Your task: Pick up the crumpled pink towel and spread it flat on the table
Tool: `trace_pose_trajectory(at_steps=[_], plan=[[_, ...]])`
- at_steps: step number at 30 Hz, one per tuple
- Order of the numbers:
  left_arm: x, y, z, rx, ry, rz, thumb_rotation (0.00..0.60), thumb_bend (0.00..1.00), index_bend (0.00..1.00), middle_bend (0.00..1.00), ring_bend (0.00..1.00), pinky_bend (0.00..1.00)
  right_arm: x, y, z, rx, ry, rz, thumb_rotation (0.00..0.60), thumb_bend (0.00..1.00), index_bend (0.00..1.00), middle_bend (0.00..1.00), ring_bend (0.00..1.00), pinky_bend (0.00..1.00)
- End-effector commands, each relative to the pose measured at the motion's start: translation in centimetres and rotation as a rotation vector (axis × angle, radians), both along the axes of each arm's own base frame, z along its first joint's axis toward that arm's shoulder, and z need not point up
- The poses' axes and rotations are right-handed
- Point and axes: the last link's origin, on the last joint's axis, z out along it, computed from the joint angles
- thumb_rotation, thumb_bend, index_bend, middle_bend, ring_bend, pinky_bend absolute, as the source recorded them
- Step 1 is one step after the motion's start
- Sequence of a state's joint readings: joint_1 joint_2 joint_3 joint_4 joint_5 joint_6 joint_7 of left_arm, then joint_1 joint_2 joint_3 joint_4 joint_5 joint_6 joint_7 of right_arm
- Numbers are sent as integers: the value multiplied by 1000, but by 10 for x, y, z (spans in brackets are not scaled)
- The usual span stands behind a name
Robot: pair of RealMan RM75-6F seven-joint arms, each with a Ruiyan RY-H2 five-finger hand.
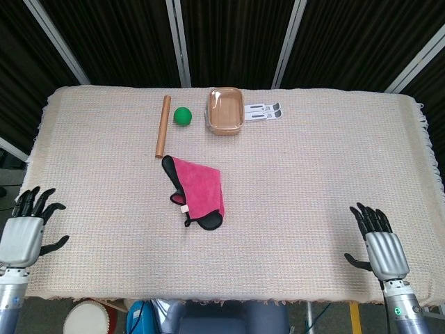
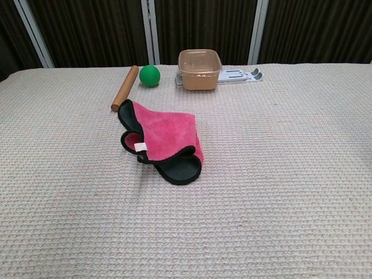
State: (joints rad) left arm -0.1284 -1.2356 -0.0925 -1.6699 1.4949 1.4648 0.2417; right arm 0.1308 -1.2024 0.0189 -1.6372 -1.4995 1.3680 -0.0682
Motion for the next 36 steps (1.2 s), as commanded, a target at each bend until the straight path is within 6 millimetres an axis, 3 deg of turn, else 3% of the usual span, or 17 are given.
trace_pose_trajectory(at_steps=[1,8,19,27,36], plan=[[27,26,-20,-33,3,-57,600,155,367,138,0,38,-1,-1,0,-3,4,-6,600,171,0,0,0,0],[63,63,-52,-88,7,-108,600,184,367,145,0,51,-7,-6,1,-12,11,-32,600,172,0,0,0,0],[118,99,-109,-163,40,-211,600,204,423,185,0,66,-13,-14,7,-40,6,-62,600,172,0,0,0,0],[155,97,-144,-257,47,-300,600,205,434,186,0,69,-18,-20,14,-67,-13,-87,600,171,0,0,0,0],[168,80,-161,-312,81,-333,600,205,453,190,0,69,-20,-20,20,-78,-43,-92,600,171,0,0,0,0]])
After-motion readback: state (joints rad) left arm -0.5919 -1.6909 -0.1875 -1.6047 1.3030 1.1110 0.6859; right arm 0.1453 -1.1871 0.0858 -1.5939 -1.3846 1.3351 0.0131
